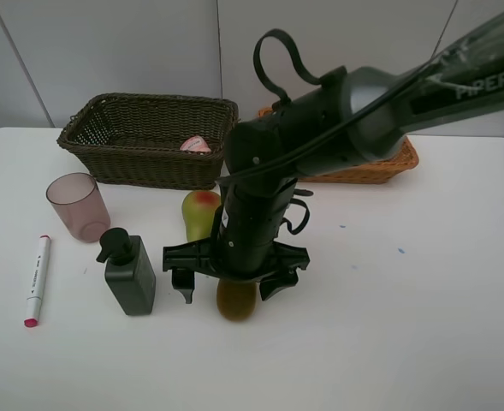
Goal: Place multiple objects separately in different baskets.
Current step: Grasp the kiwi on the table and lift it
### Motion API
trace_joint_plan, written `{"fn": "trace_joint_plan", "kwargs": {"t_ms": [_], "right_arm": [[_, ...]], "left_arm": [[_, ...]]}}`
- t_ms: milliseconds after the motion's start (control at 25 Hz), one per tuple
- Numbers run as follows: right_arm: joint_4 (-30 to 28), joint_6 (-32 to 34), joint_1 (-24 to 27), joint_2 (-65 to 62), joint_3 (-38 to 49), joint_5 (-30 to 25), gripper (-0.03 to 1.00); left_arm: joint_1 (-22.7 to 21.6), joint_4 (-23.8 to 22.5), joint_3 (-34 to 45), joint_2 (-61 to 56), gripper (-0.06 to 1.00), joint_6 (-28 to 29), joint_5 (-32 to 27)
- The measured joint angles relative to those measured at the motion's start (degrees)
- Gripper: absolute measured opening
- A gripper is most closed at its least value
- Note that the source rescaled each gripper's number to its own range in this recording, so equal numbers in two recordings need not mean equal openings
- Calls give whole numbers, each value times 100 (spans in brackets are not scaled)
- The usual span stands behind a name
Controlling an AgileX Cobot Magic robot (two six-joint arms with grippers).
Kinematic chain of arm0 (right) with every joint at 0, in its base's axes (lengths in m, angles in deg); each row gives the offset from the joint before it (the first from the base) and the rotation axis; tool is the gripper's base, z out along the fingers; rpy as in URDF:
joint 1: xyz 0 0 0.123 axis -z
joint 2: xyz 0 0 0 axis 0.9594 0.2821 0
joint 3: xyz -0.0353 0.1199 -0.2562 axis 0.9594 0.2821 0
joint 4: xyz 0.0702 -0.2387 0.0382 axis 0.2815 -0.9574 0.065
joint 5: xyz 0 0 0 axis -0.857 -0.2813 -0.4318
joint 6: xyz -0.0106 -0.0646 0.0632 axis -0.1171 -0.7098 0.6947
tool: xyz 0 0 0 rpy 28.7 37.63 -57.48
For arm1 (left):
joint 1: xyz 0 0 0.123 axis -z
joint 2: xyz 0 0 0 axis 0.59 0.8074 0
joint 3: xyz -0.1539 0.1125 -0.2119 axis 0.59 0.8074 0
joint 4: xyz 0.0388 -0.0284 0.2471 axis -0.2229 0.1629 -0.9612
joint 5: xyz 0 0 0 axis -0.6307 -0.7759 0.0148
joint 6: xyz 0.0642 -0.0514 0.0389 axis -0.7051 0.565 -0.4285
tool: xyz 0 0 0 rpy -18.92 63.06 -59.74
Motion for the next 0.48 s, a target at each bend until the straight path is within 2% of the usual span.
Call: {"fn": "trace_joint_plan", "kwargs": {"t_ms": [480], "right_arm": [[12, 0, 0, 190, 0, -24, 97]], "left_arm": [[0, 0, 0, 0, 89, 0, 0]]}}
